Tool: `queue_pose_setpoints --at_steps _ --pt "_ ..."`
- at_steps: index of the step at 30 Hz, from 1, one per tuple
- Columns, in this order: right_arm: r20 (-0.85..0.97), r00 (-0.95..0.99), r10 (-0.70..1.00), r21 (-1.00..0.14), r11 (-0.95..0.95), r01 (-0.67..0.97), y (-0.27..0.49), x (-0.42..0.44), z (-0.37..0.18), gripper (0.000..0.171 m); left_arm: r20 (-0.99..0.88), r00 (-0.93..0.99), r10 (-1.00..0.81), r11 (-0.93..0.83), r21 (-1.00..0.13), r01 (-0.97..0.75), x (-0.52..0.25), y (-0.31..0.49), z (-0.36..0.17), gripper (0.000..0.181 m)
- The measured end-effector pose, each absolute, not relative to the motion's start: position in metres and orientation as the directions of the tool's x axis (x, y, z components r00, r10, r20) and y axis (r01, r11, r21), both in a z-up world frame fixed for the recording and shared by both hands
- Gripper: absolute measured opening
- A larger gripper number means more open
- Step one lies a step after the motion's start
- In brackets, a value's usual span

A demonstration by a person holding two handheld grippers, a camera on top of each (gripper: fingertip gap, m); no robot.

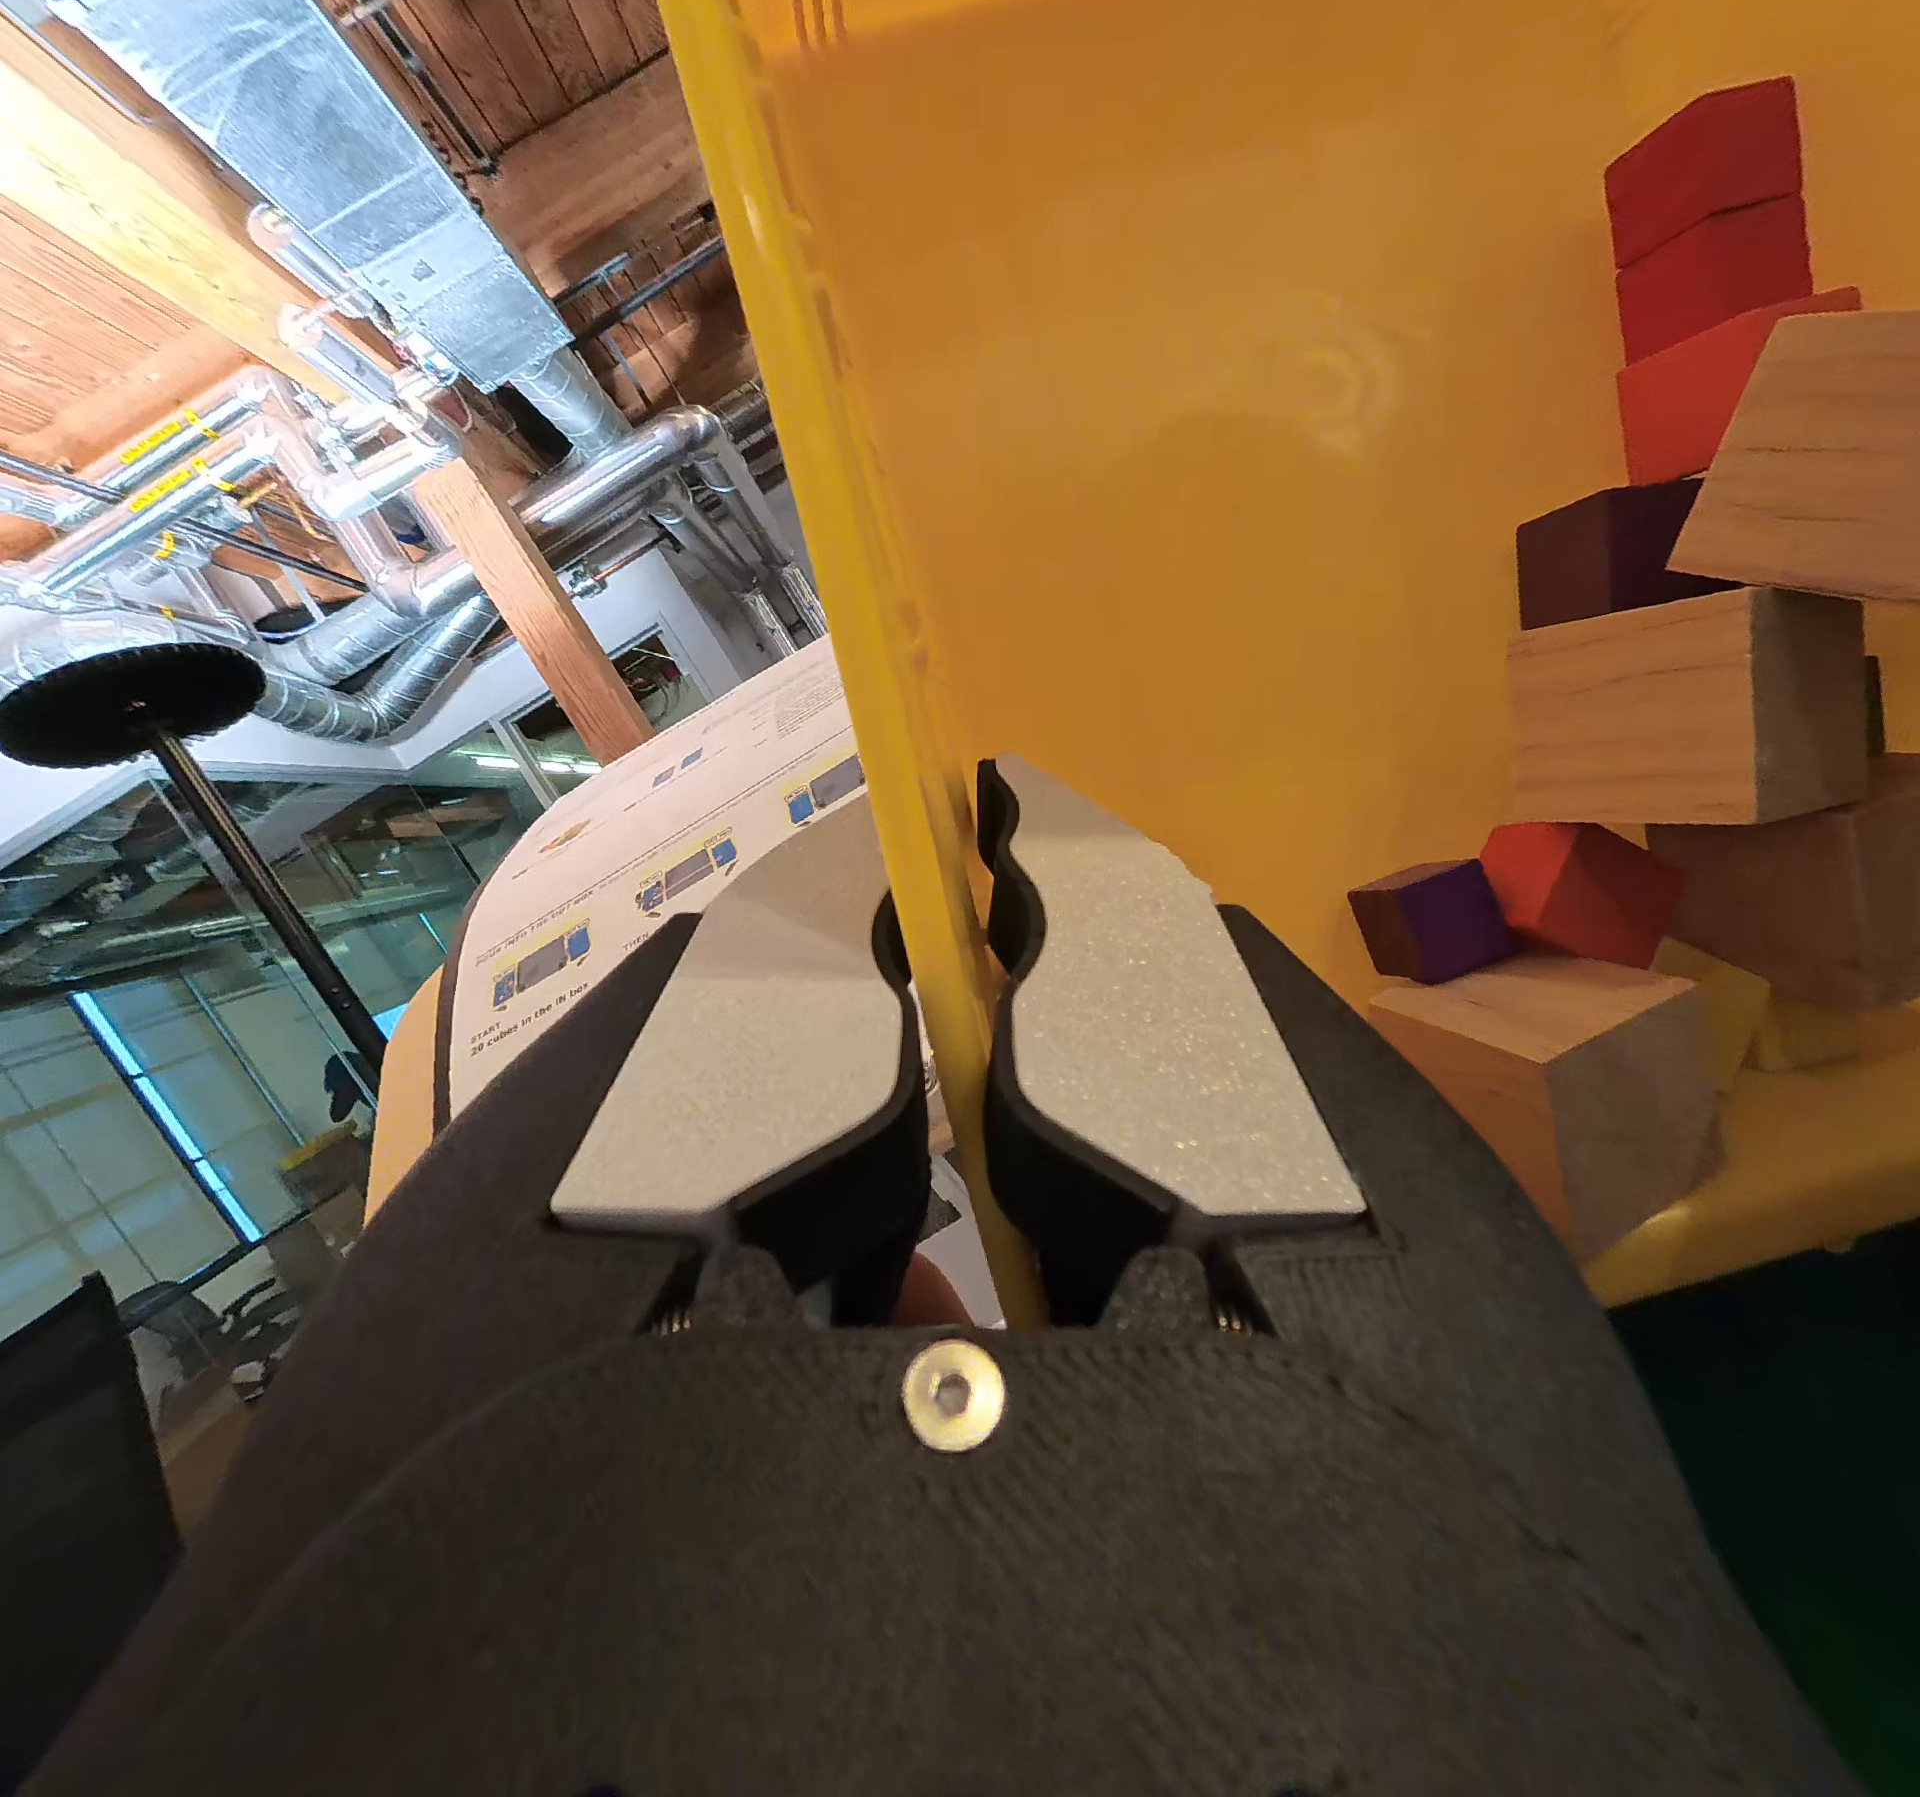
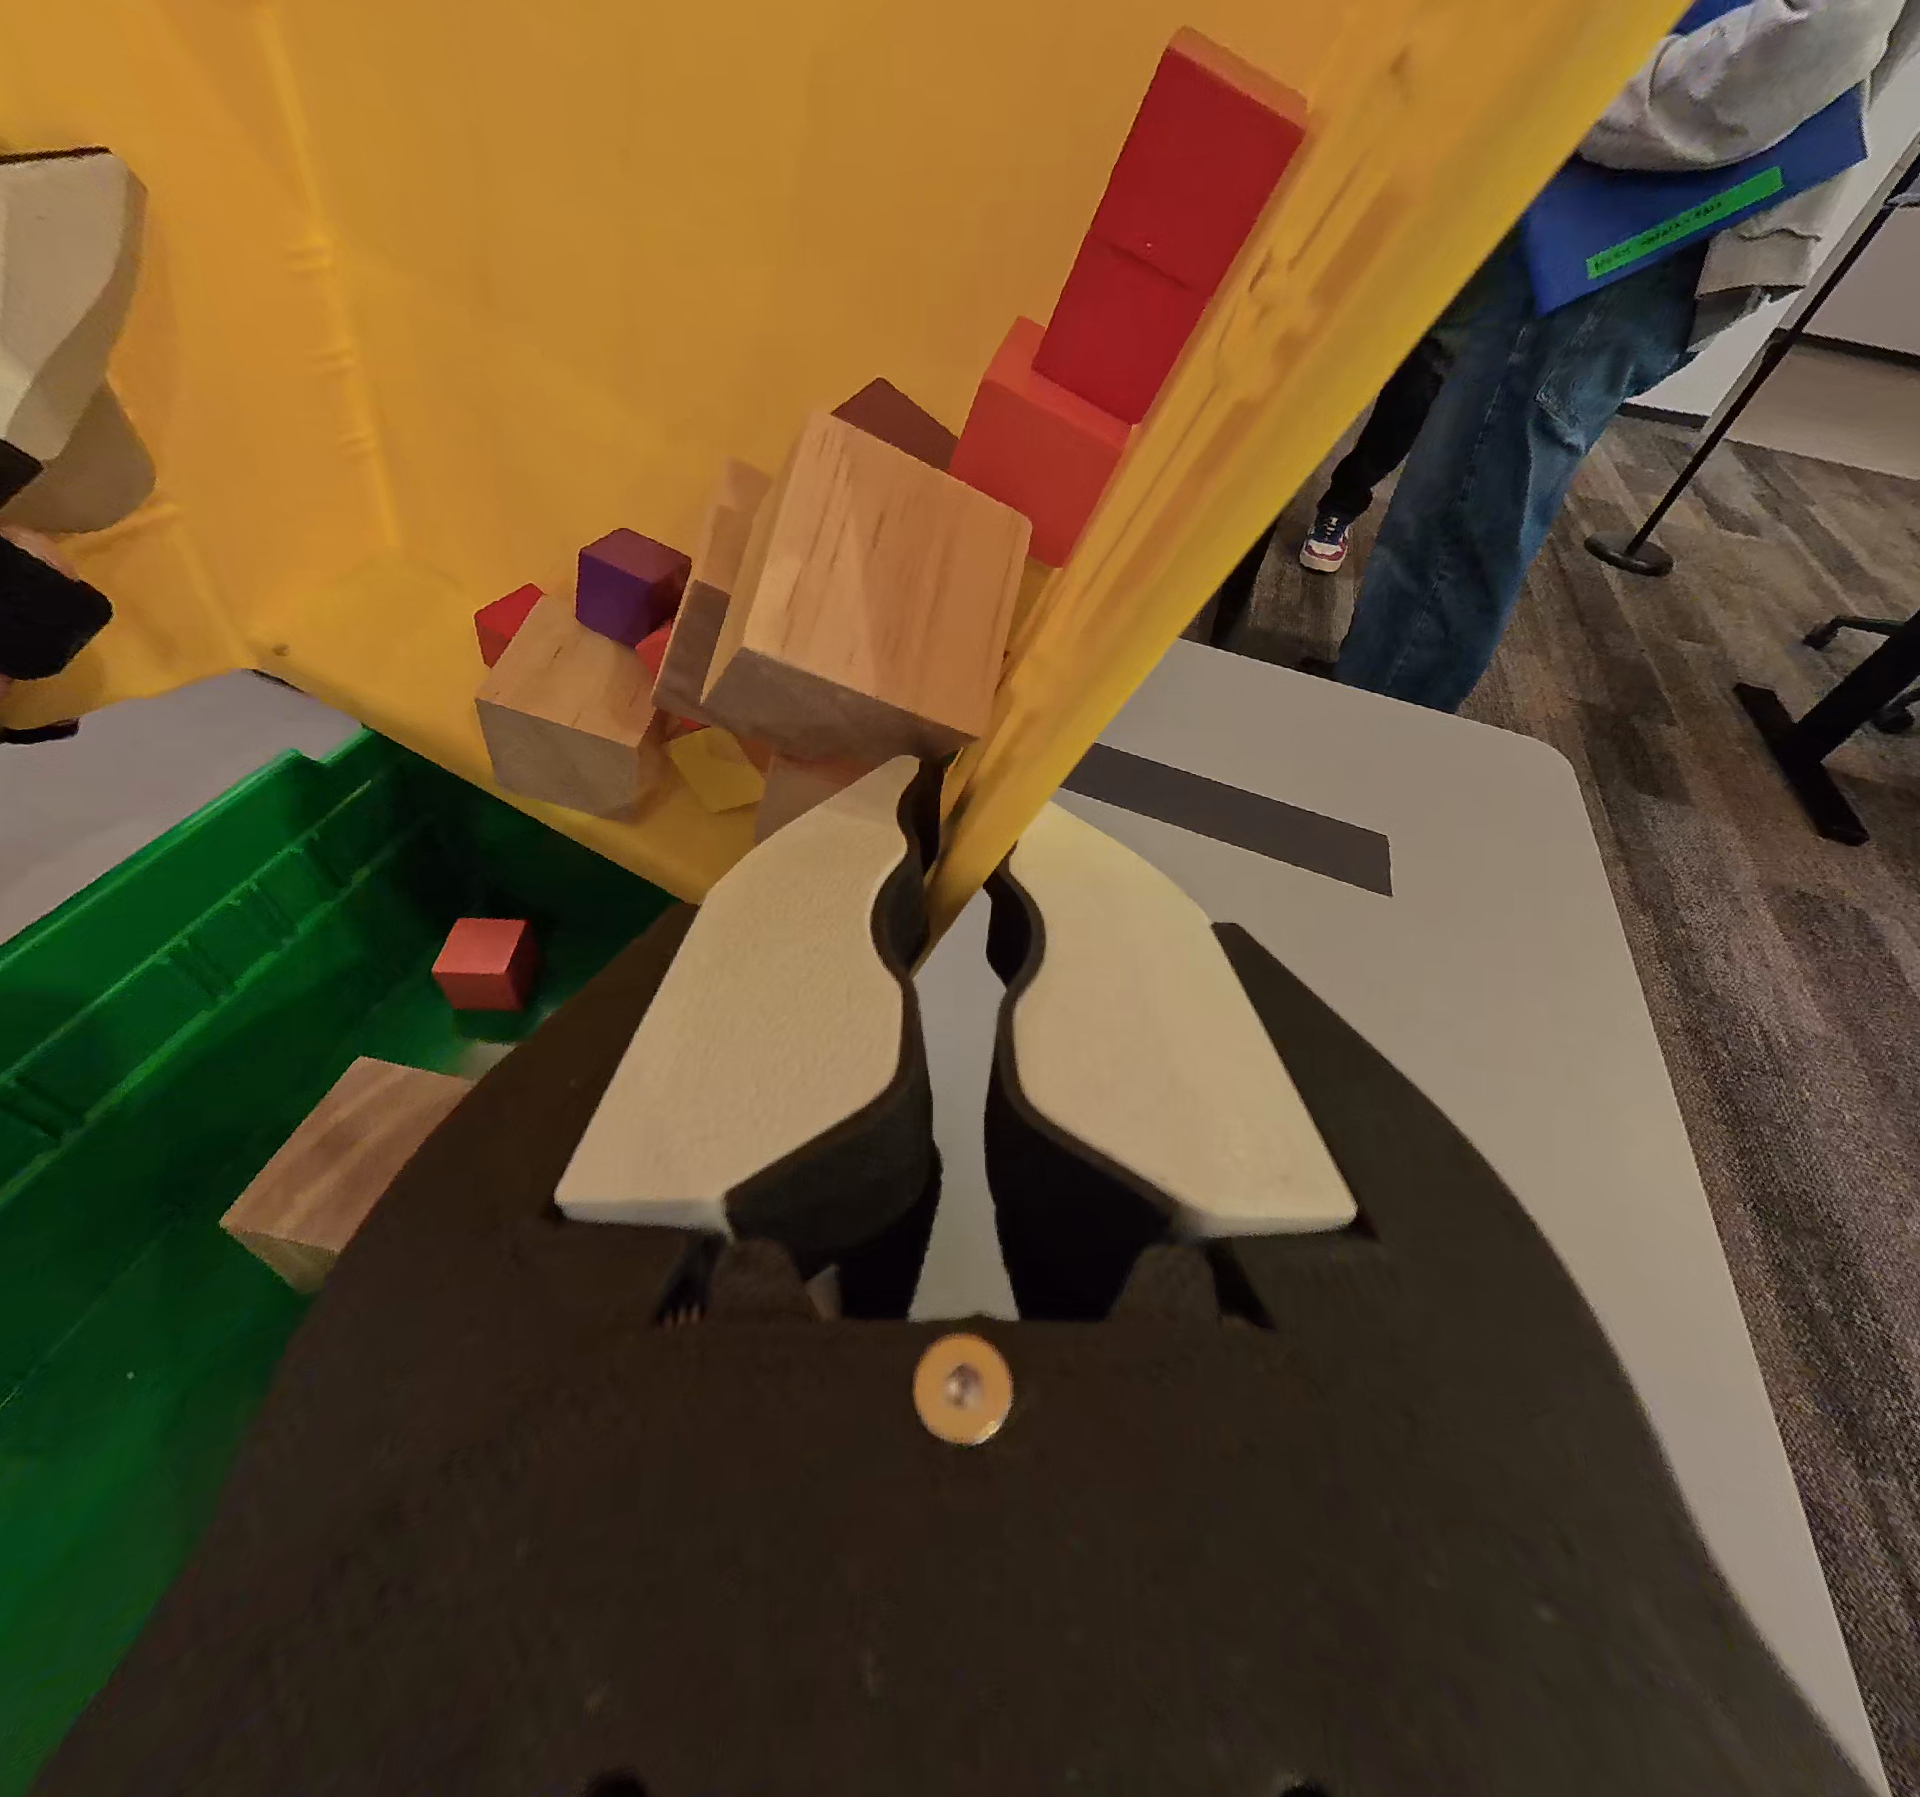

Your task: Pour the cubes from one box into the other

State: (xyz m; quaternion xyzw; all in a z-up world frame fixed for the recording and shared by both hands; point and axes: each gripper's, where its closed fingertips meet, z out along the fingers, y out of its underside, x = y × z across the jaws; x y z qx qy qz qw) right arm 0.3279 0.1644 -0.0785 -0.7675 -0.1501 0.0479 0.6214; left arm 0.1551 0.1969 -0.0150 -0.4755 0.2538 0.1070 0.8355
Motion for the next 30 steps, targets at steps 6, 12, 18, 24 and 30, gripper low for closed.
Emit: queue_pose_setpoints --at_steps 6,12,18,24,30 --pt "0.095 0.948 0.305 -0.977 -0.156 0.148 0.166 0.328 -0.076 0.001 -0.514 0.855 -0.060 0.541 -0.737 -0.405 0.155 0.197 -0.016 0.006" --pt "0.093 0.941 0.326 -0.979 -0.143 0.147 0.169 0.326 -0.075 0.001 -0.515 0.856 -0.049 0.565 -0.721 -0.402 0.154 0.199 -0.012 0.006" --pt "0.118 0.946 0.303 -0.967 -0.180 0.179 0.173 0.323 -0.081 0.001 -0.506 0.861 -0.048 0.545 -0.736 -0.402 0.150 0.206 -0.022 0.007" --pt "0.132 0.963 0.236 -0.953 -0.236 0.189 0.175 0.325 -0.083 0.000 -0.488 0.873 -0.024 0.534 -0.745 -0.401 0.149 0.207 -0.022 0.007" --pt "0.214 0.955 0.205 -0.929 -0.259 0.264 0.175 0.323 -0.084 0.000 -0.484 0.875 -0.010 0.519 -0.751 -0.409 0.146 0.209 -0.024 0.006"
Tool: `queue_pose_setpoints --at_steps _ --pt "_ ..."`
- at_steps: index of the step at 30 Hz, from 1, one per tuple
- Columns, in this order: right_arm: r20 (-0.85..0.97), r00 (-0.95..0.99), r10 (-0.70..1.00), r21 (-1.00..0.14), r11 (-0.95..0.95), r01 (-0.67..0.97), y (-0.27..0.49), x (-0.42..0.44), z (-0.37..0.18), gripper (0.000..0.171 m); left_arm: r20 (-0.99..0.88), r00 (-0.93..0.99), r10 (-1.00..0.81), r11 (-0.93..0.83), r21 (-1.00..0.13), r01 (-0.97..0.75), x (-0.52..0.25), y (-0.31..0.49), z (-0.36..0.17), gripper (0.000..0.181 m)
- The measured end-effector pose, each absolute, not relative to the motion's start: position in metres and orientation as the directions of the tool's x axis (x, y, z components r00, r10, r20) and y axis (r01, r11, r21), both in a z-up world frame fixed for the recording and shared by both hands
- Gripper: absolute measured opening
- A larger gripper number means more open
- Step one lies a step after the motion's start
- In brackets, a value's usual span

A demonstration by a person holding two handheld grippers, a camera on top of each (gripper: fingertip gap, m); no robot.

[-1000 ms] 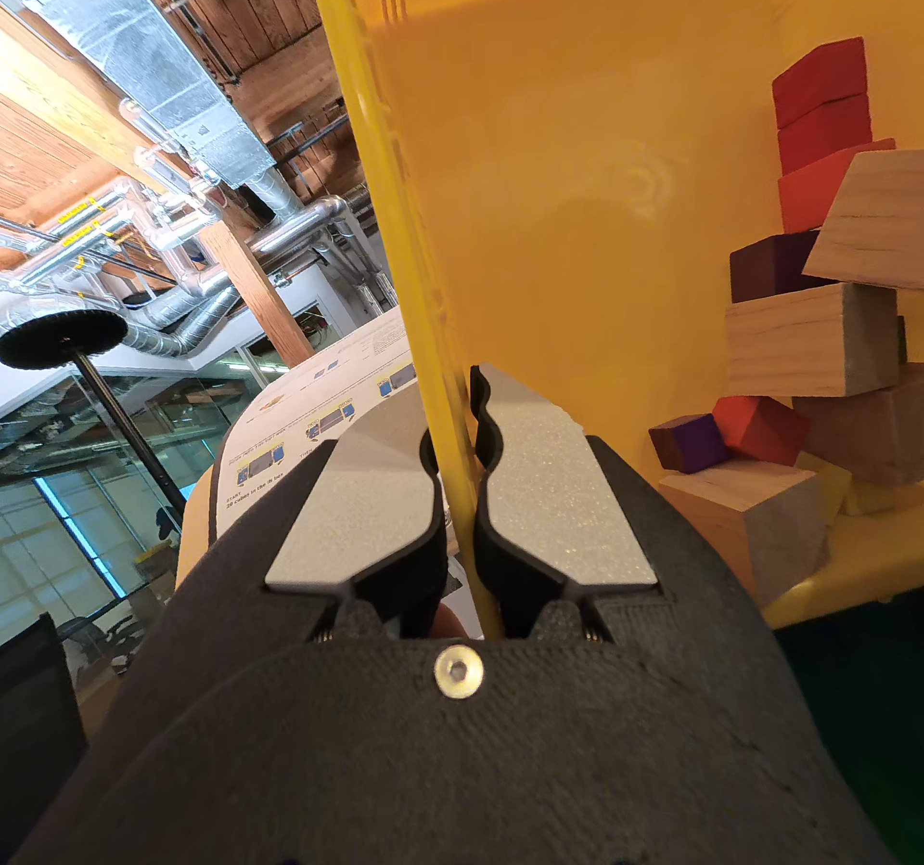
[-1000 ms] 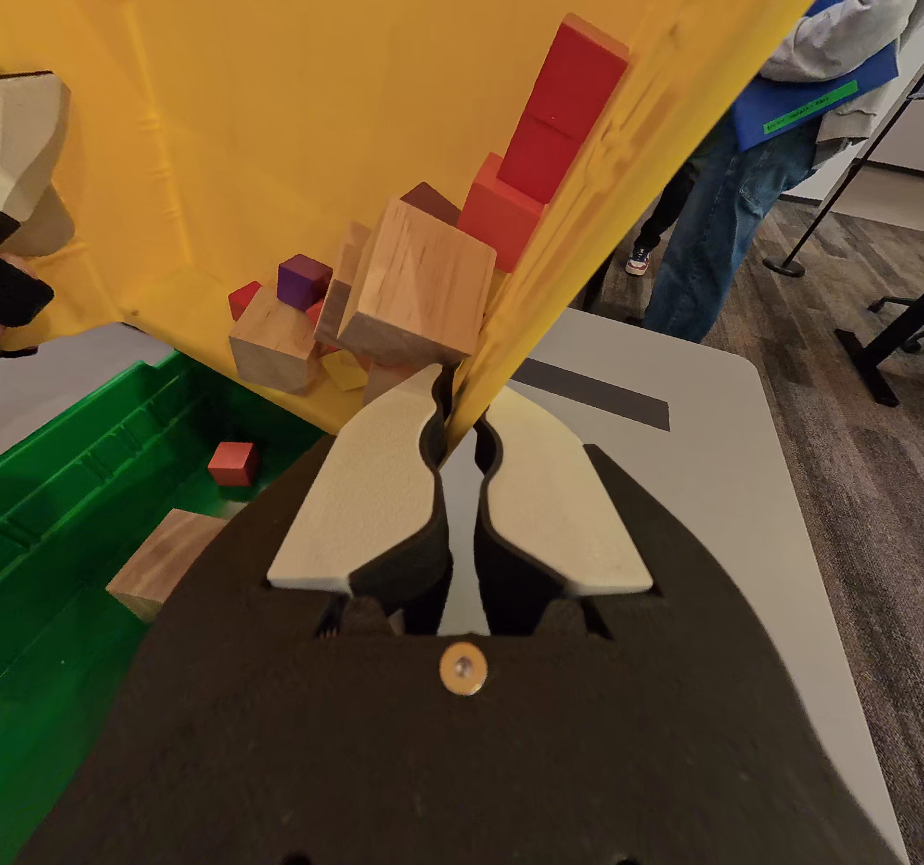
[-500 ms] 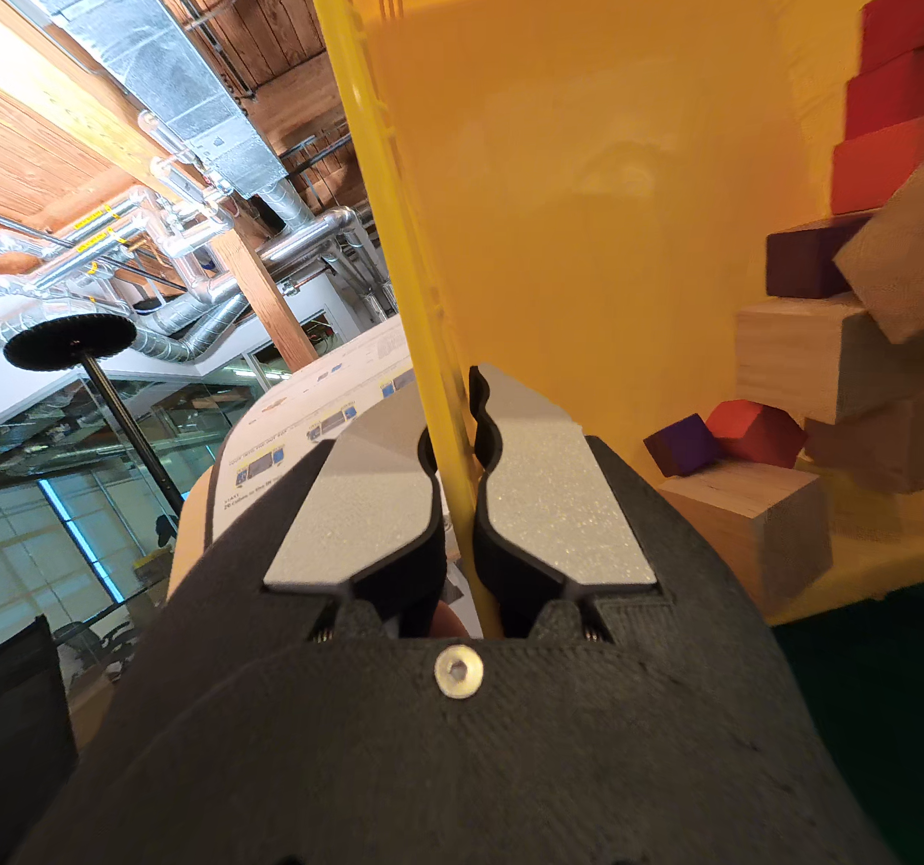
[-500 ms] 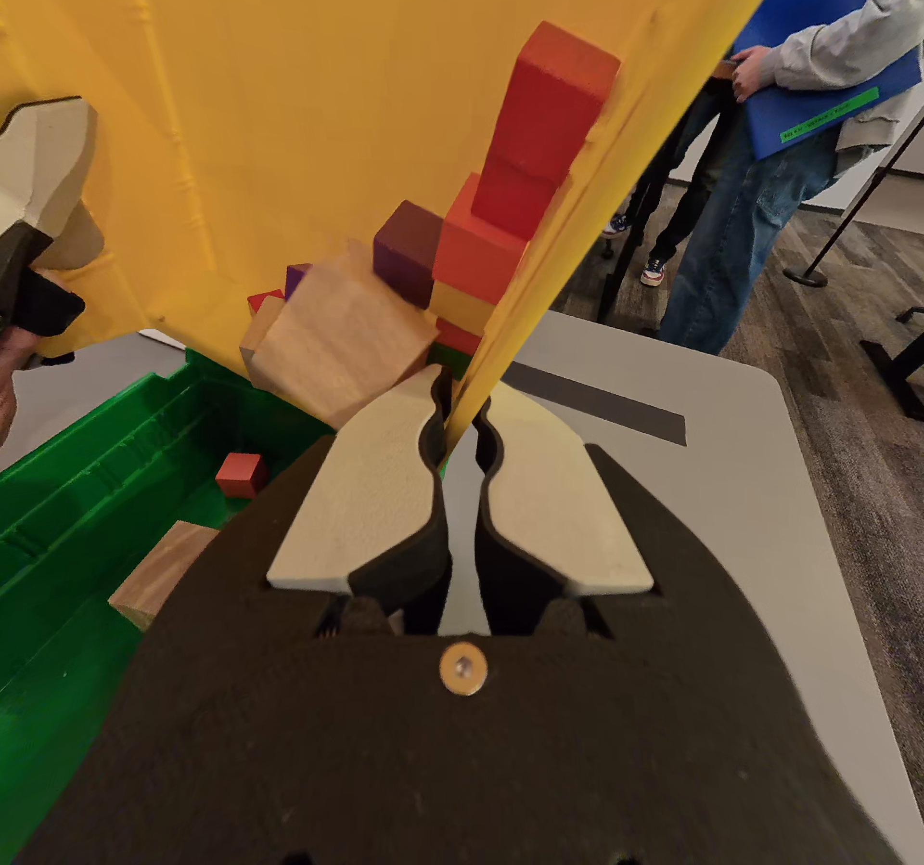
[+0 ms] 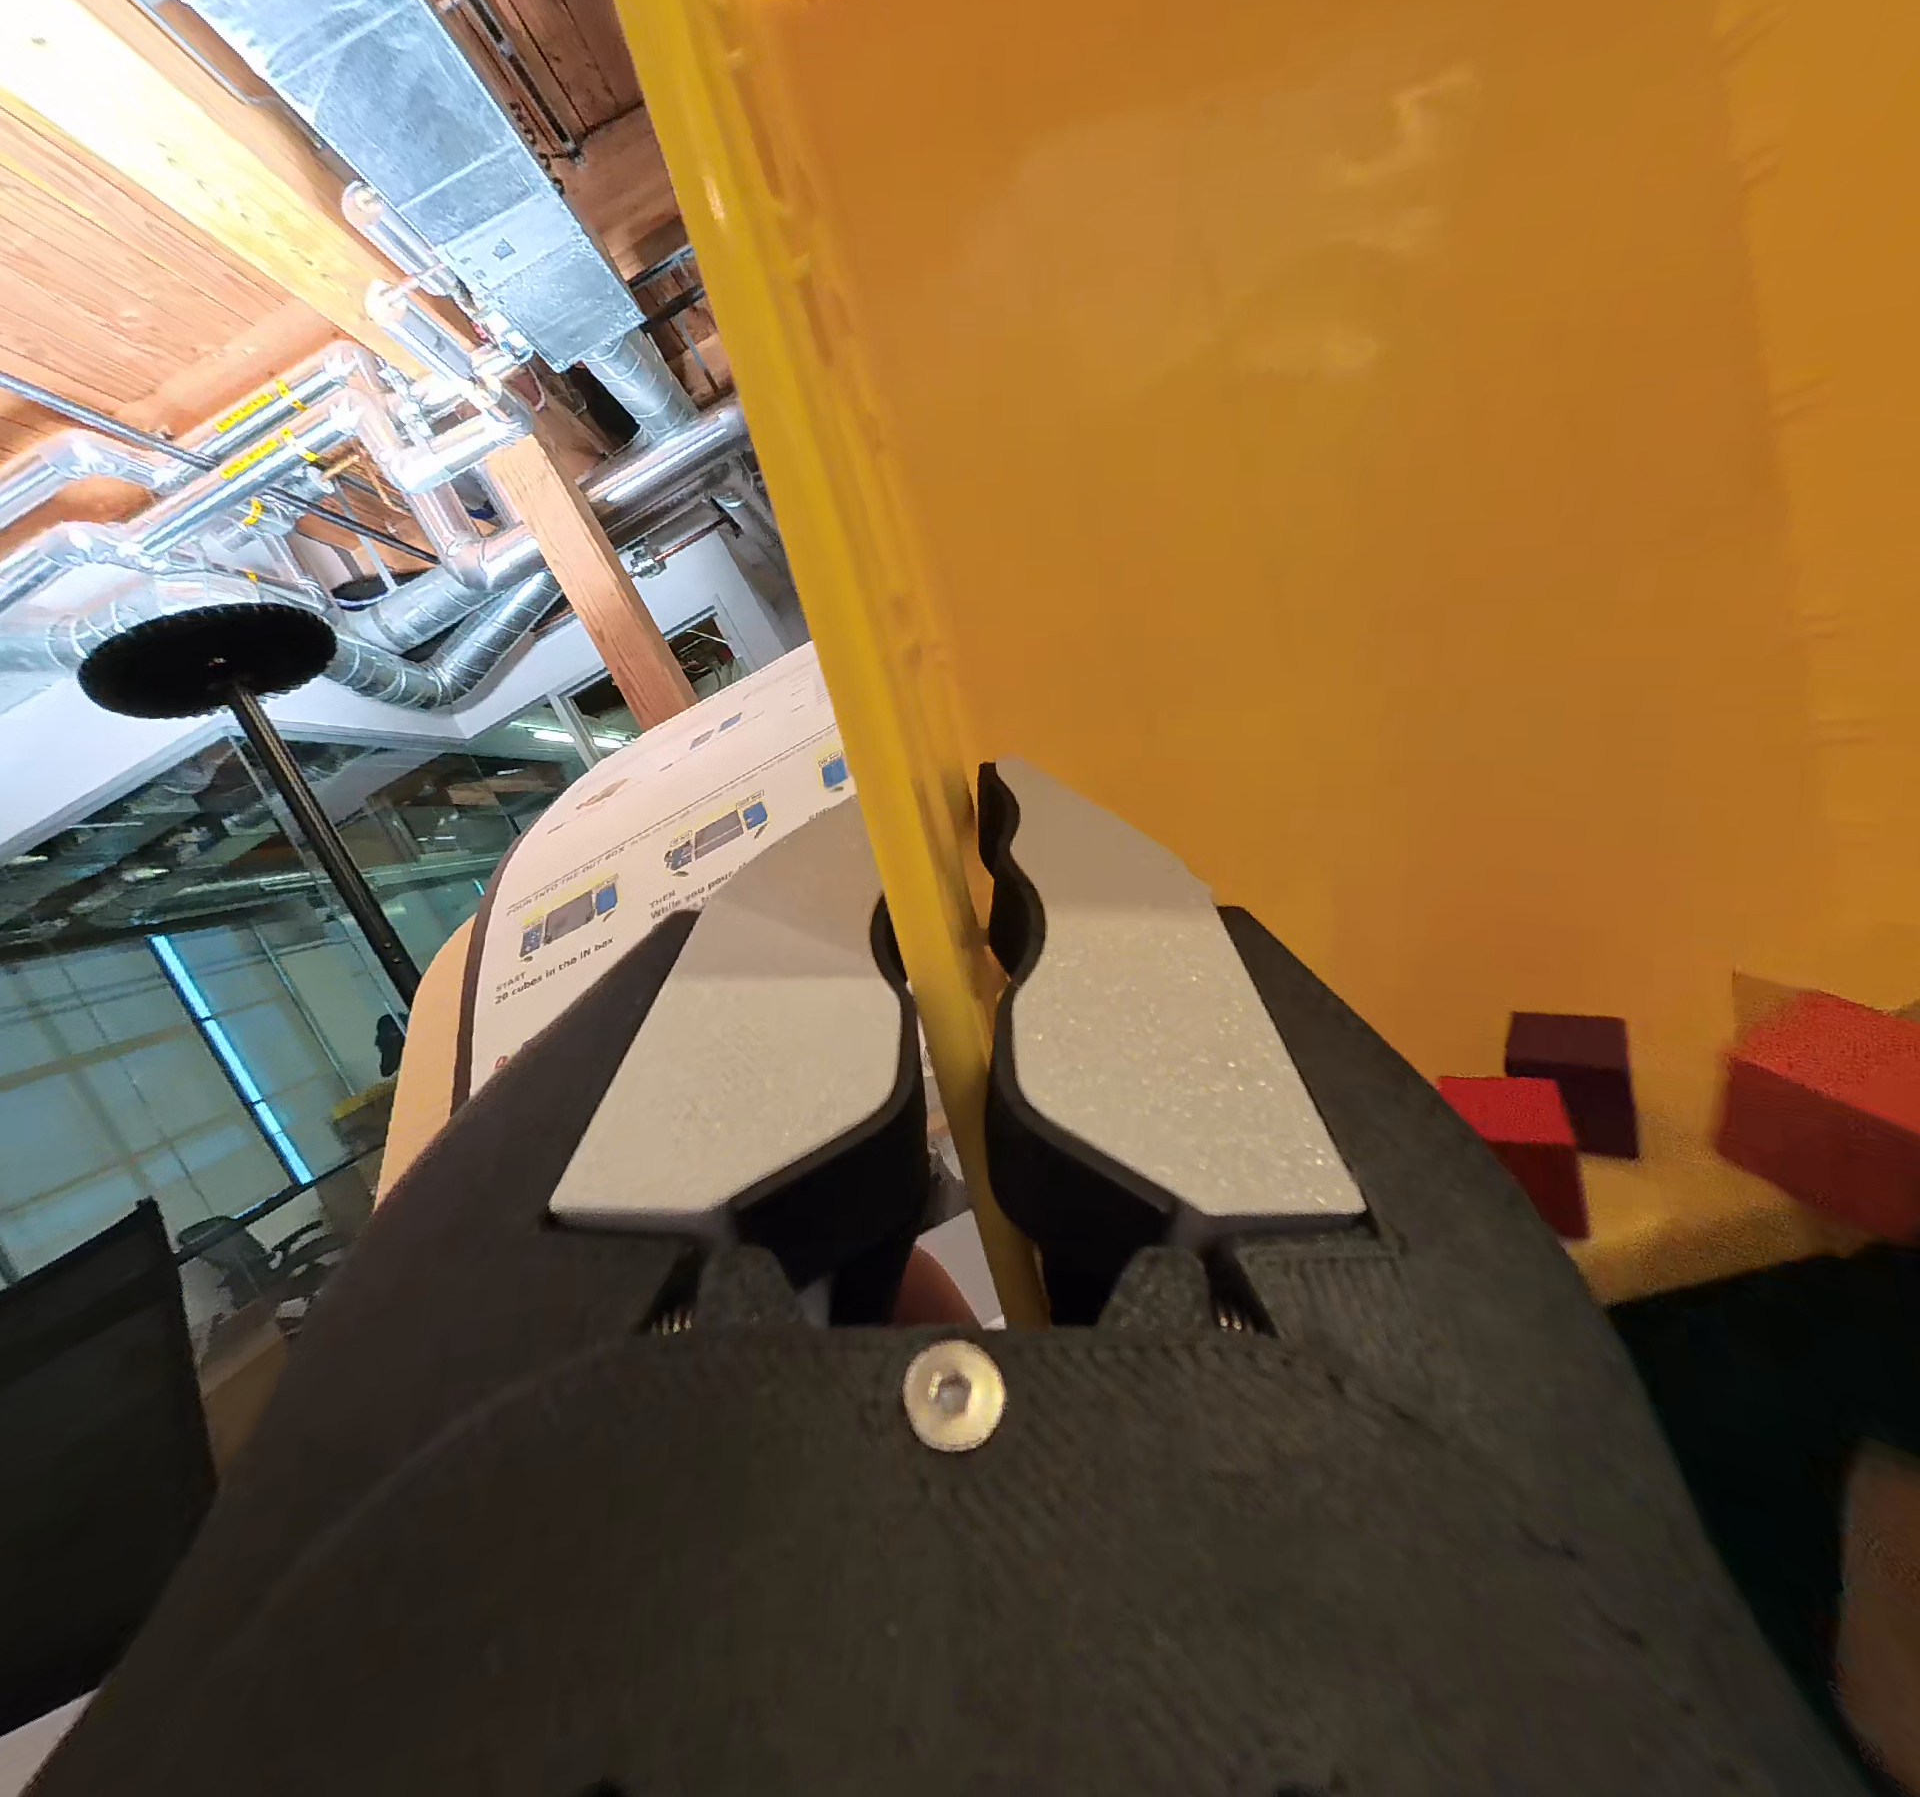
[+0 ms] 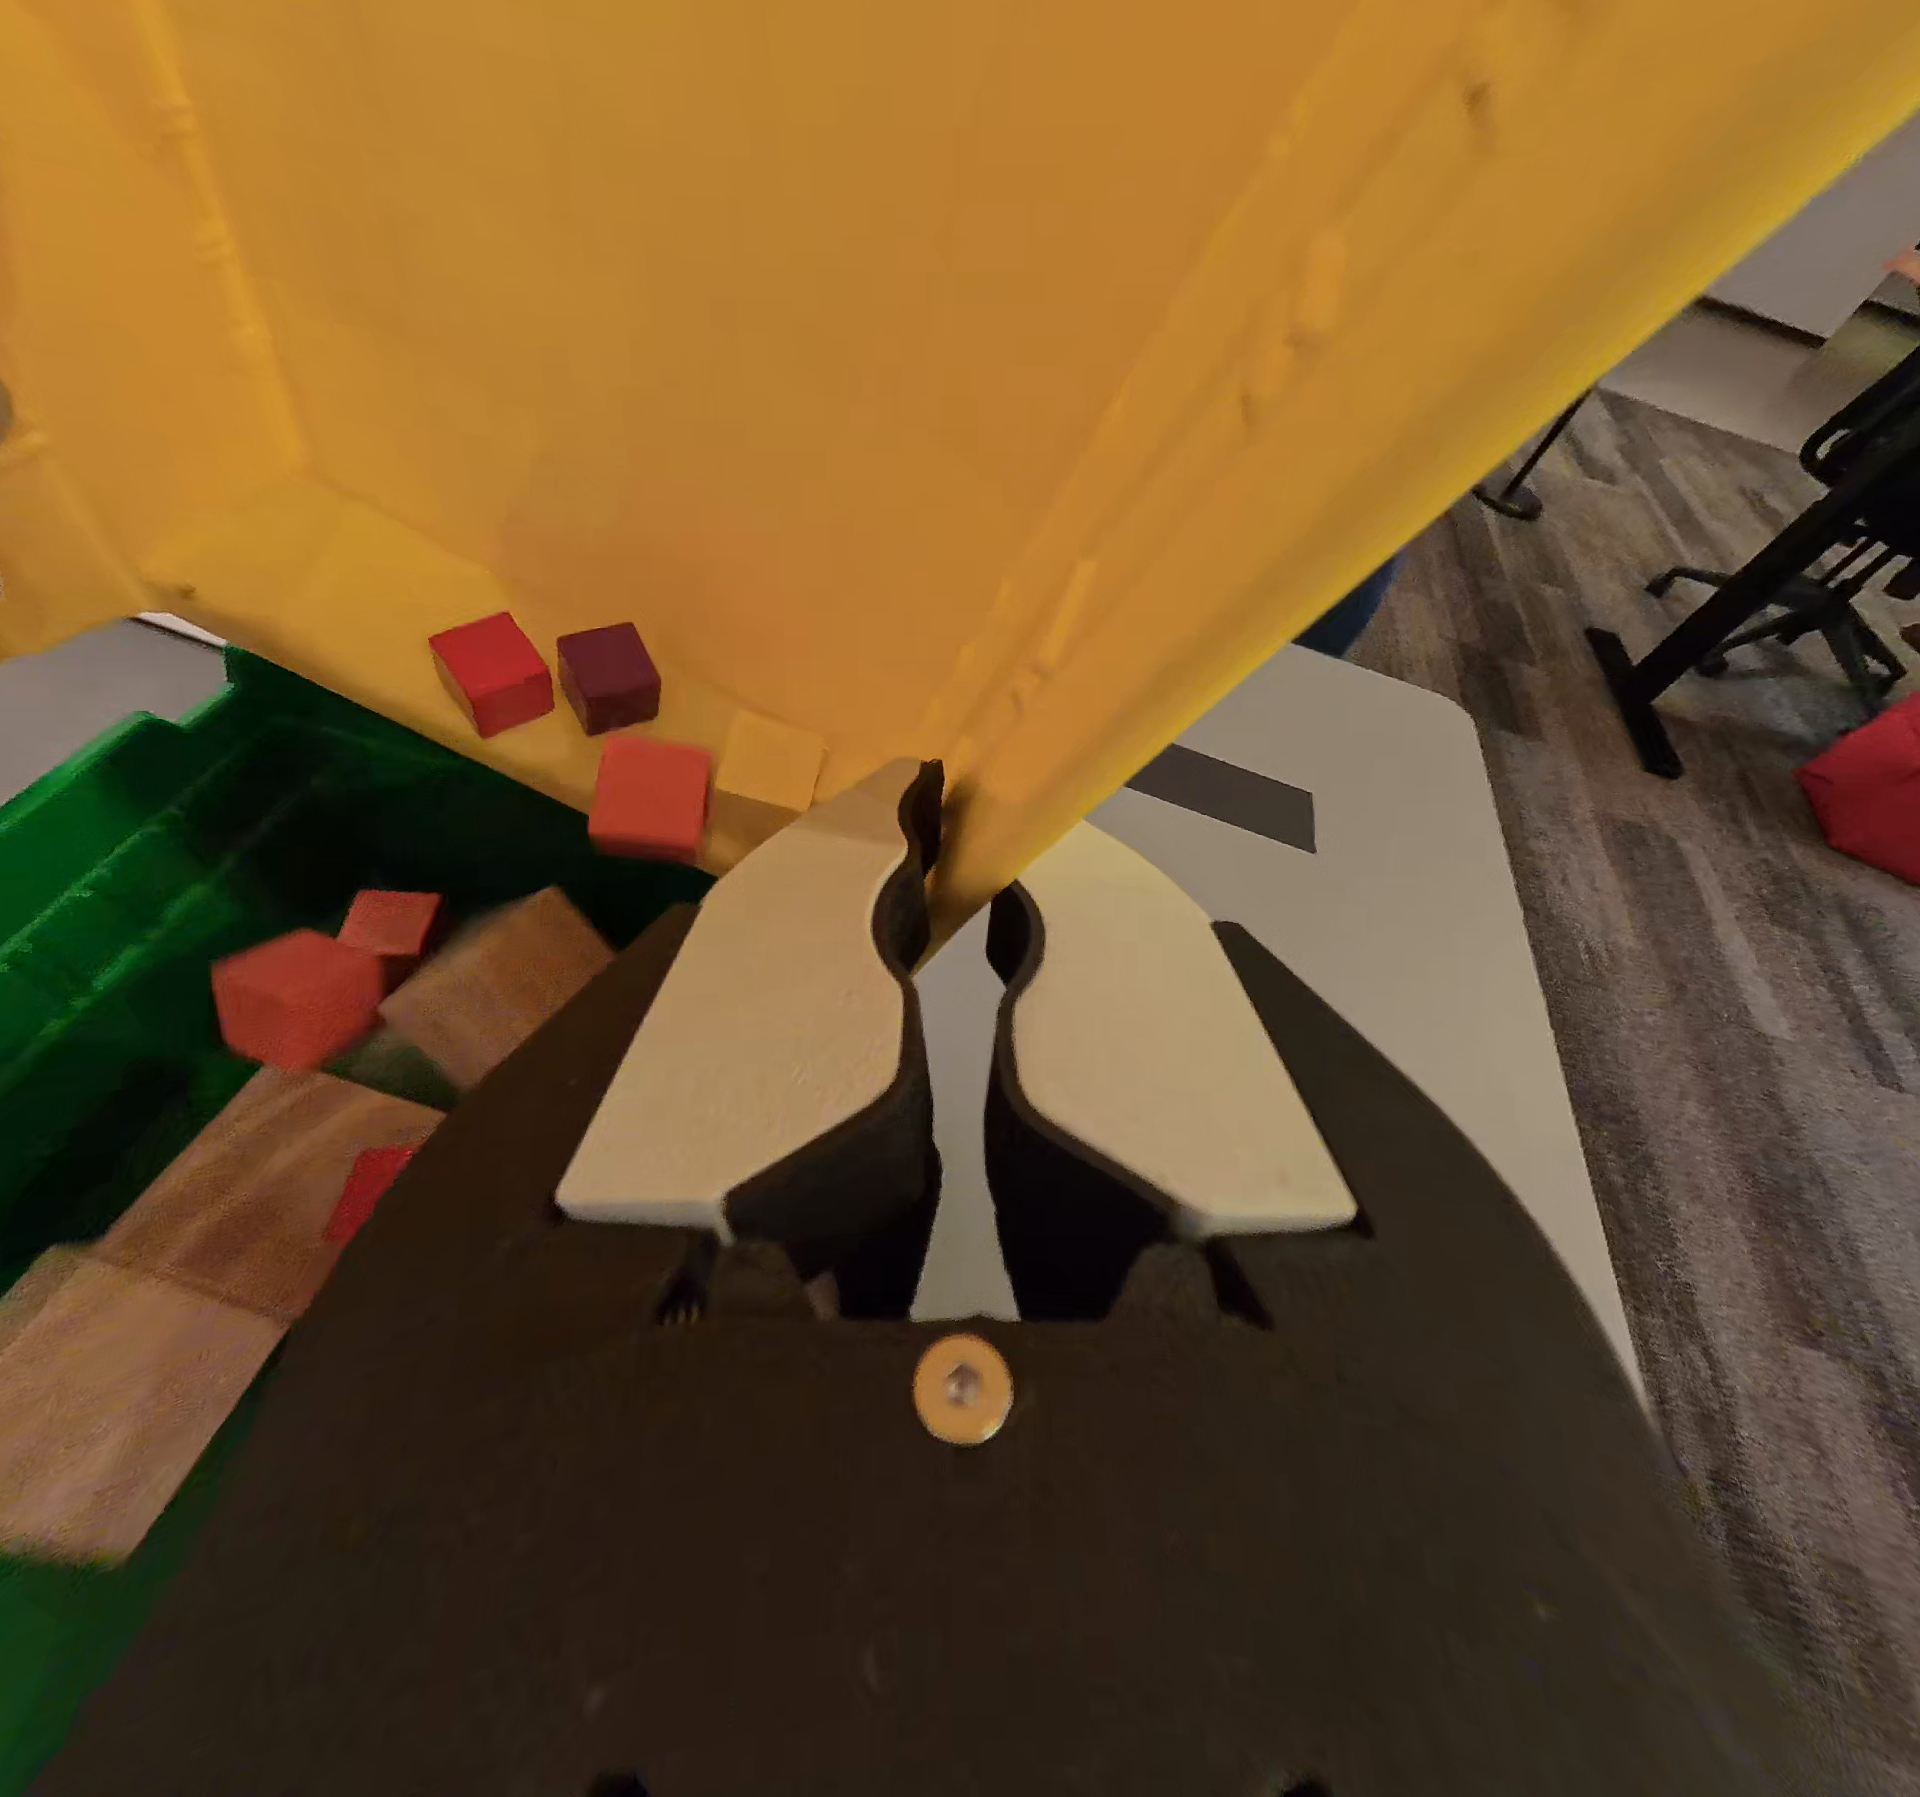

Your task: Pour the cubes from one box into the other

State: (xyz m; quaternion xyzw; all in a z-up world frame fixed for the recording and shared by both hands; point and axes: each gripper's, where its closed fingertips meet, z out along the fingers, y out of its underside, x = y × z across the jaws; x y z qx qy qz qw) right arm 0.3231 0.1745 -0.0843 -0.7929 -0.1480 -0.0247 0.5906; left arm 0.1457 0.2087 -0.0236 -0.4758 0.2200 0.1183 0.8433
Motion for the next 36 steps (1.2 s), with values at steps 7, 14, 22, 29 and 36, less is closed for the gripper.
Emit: queue_pose_setpoints --at_steps 7,14,22,29,36 --pt "0.213 0.952 0.222 -0.933 -0.243 0.265 0.172 0.321 -0.084 0.000 -0.484 0.875 -0.018 0.529 -0.747 -0.402 0.144 0.206 -0.022 0.006" --pt "0.227 0.947 0.229 -0.957 -0.131 0.261 0.169 0.318 -0.059 0.000 -0.458 0.889 -0.004 0.577 -0.727 -0.372 0.142 0.200 -0.002 0.006" --pt "0.251 0.939 0.236 -0.963 -0.040 0.267 0.160 0.312 -0.031 0.001 -0.420 0.907 0.014 0.630 -0.701 -0.334 0.135 0.186 0.021 0.006" --pt "0.256 0.936 0.243 -0.957 -0.075 0.281 0.163 0.310 -0.039 0.001 -0.433 0.901 0.014 0.610 -0.711 -0.351 0.133 0.194 0.011 0.007" --pt "0.261 0.933 0.247 -0.955 -0.071 0.286 0.157 0.304 -0.023 0.001 -0.429 0.903 0.012 0.602 -0.718 -0.349 0.127 0.188 0.026 0.007"
